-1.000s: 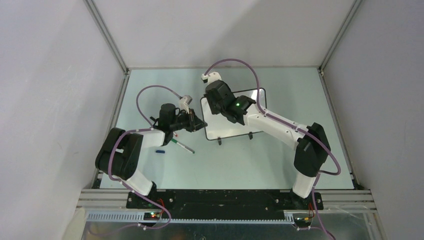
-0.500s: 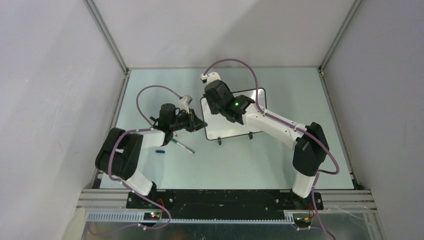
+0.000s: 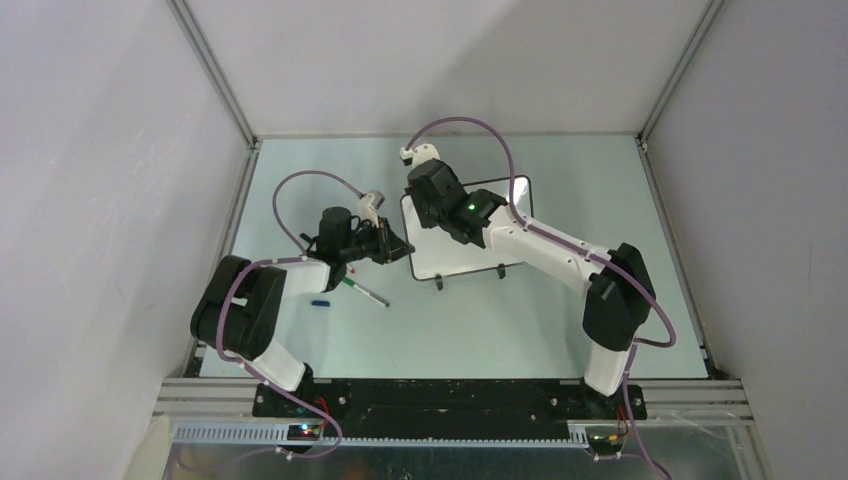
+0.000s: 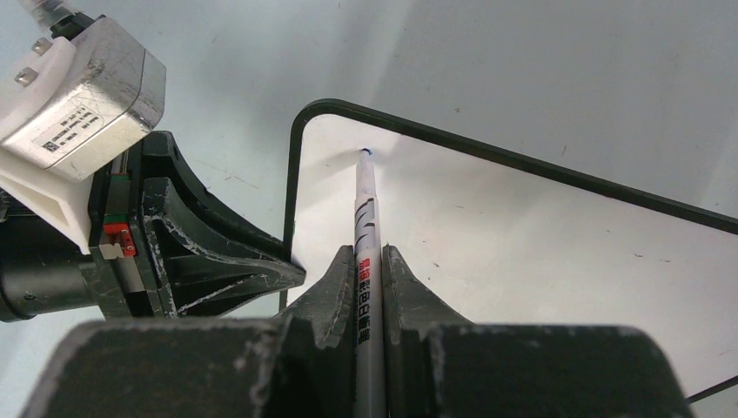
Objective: Write a sentence on the whiteboard
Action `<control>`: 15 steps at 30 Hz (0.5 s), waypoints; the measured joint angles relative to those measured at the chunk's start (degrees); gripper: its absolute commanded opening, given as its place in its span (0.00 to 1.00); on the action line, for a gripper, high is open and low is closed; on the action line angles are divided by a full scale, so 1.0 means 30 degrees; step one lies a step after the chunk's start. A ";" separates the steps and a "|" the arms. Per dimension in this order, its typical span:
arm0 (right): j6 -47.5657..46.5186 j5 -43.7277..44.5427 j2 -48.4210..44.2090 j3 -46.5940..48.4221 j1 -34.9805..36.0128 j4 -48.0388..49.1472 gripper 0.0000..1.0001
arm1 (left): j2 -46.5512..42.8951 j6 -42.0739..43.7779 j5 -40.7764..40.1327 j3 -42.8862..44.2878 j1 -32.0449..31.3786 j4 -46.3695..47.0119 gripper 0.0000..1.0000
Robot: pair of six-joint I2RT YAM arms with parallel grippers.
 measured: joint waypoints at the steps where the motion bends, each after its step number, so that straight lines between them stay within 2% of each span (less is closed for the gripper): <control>1: 0.0000 0.0007 0.0015 0.0015 0.0000 -0.0007 0.00 | 0.0000 0.0007 -0.0007 0.0000 -0.0007 -0.0015 0.16; 12: 0.0000 -0.0044 0.0036 0.0160 0.0000 -0.0044 0.00 | -0.0087 0.0138 -0.0080 0.0007 -0.0058 -0.0124 0.16; 15: 0.0000 -0.0160 0.0036 0.0168 0.0007 -0.0044 0.00 | -0.0102 0.0153 -0.0117 0.0007 -0.0073 -0.0153 0.13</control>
